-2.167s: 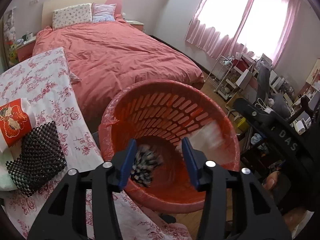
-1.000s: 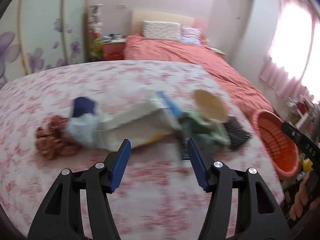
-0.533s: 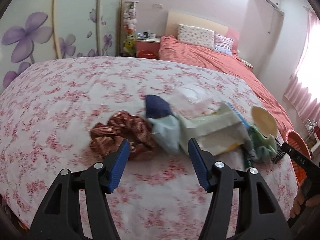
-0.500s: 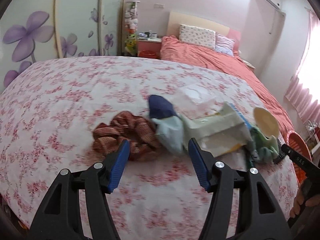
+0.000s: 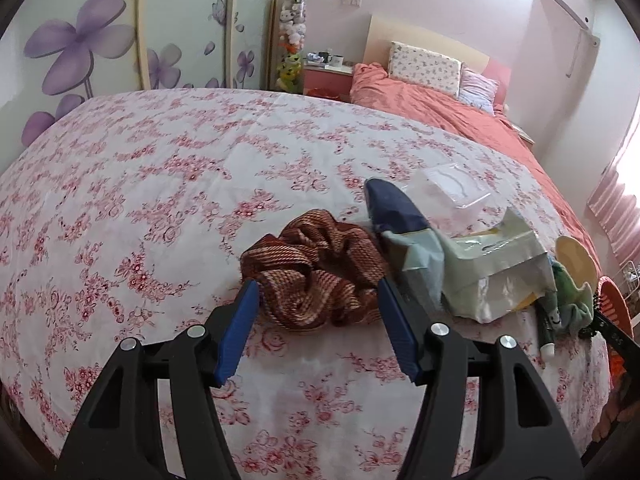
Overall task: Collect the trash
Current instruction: 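Grasp the black mesh pad with the right gripper while the left grasps the brown scrunchie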
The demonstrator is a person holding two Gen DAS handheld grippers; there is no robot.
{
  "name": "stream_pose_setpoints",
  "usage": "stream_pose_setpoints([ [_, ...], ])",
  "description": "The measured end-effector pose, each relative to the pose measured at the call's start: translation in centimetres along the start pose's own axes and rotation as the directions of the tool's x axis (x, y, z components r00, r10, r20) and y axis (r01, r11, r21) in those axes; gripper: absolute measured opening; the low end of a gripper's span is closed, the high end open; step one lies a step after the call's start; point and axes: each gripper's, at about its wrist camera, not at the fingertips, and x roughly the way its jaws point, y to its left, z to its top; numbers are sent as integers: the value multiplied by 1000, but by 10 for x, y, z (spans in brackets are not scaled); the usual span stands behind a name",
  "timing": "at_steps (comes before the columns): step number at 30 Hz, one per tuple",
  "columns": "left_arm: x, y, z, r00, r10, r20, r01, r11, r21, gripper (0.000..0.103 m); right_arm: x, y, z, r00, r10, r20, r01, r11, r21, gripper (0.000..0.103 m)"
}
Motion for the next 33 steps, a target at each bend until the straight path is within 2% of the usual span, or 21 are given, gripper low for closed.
stream_pose_setpoints([
  [11, 9, 7, 3, 1000, 4, -14, -5, 1000, -2, 61, -48, -17, -5, 994, 25, 103, -28, 999, 26, 9],
  [18, 21, 8, 8, 999, 10, -38, -10, 1000, -12, 61, -54, -19, -7, 994, 30, 108, -33, 999, 21, 9],
  [24, 22, 25, 14, 998, -35, -53, 29, 994, -108, 61, -57, -17, -9, 993, 33, 113, -35, 999, 12, 9],
  [27, 29, 20, 14, 997, -21, -80, 15, 997, -74, 61, -58, -16, -9, 993, 35, 115, -36, 999, 10, 9],
  [30, 33, 17, 9, 997, -8, -82, 3, 999, -53, 53, -59, -16, -10, 993, 35, 115, -37, 999, 7, 9],
  [33, 31, 15, 5, 997, 2, -72, -4, 1000, -27, 41, -61, -14, -11, 993, 36, 114, -36, 999, 4, 9],
])
